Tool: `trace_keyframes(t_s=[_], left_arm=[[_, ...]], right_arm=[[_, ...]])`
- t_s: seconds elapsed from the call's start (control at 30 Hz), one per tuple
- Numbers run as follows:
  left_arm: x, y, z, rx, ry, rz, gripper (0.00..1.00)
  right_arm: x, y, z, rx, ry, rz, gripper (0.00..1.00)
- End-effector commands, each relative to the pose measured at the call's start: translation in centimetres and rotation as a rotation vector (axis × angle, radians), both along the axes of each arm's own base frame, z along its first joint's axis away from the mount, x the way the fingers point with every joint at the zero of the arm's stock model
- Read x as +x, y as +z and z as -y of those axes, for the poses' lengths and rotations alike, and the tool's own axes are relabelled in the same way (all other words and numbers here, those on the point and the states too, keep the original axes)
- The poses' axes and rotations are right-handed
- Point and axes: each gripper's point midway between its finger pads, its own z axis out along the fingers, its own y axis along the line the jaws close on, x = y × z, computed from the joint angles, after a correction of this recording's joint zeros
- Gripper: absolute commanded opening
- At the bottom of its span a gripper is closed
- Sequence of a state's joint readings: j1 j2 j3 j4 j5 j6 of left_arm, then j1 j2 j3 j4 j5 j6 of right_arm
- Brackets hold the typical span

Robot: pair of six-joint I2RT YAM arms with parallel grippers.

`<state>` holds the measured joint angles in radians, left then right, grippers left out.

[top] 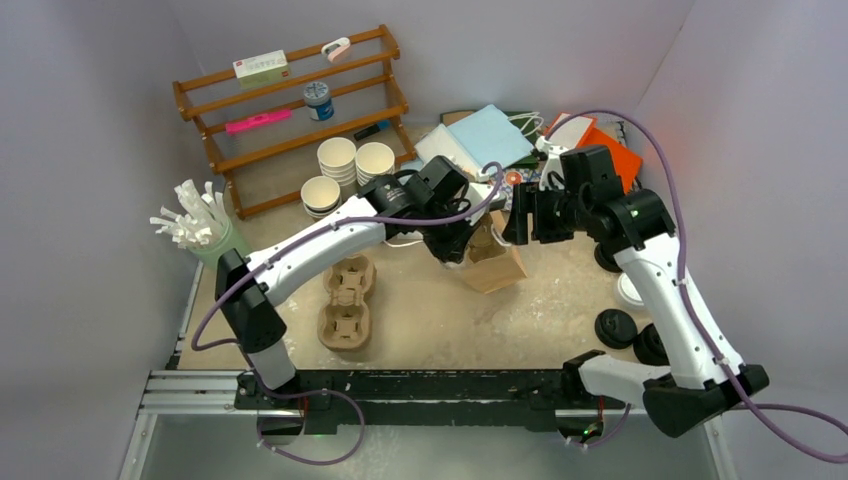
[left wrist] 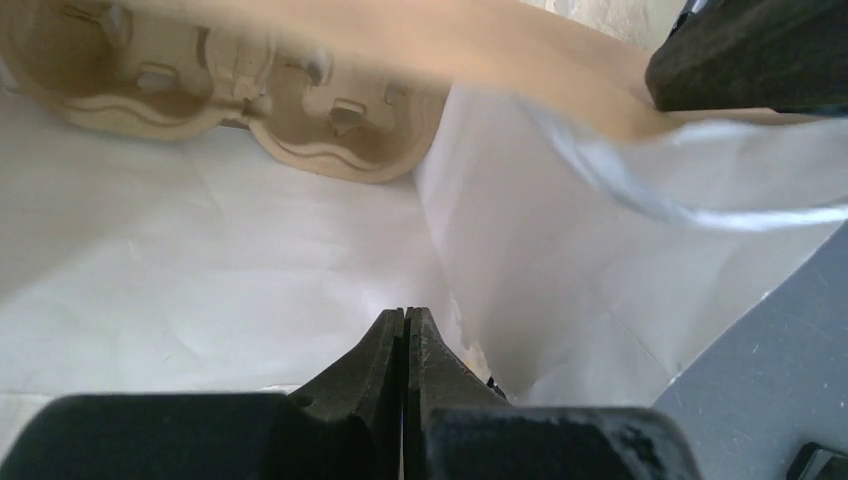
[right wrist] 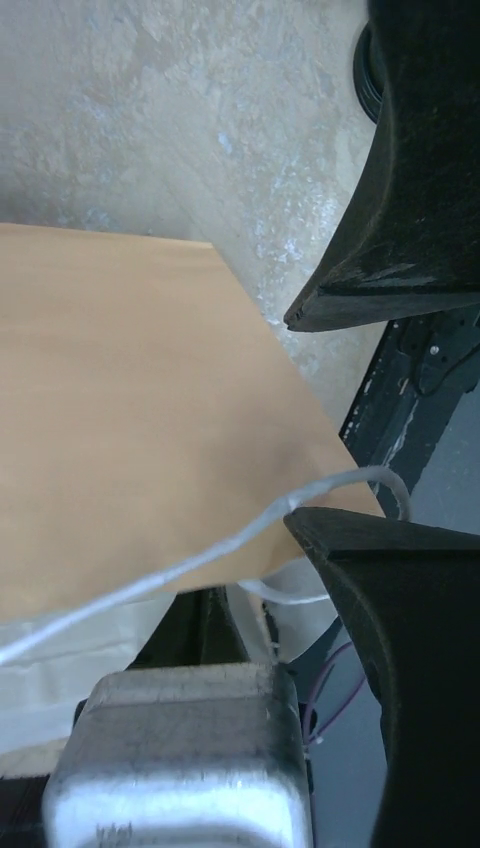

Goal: Pack the takeout coffee

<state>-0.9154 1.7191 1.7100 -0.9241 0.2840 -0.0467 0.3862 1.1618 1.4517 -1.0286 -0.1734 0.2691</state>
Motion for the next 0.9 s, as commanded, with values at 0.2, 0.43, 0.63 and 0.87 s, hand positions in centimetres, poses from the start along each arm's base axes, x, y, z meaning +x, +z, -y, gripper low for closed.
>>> trace_keyframes(t_s=[0.2,0.43,0.63,0.87], left_arm=[[2.7,3.2,0.4,-0.068,0.021,0.049,0.0],[7.6,9.7,0.5,-0.169,0.155,0.167,0.0],[11.3,14.0,0.2,-0.281,0.327,0.173,0.2],[13.4,14.8,-2.8,-0.339,0.518,0.12,0.52]], right_arm=[[0.8,5.6,0.0,0.062,-0.062,0.117,0.65],[5.0,6.3,0.7,-0.056,-0.091,0.164,0.73],[8.0,4.6,2.0,-0.159,-0.223,0.117,0.75],[9.1,3.7,5.2,-0.314,-0.378,0.108,0.71]])
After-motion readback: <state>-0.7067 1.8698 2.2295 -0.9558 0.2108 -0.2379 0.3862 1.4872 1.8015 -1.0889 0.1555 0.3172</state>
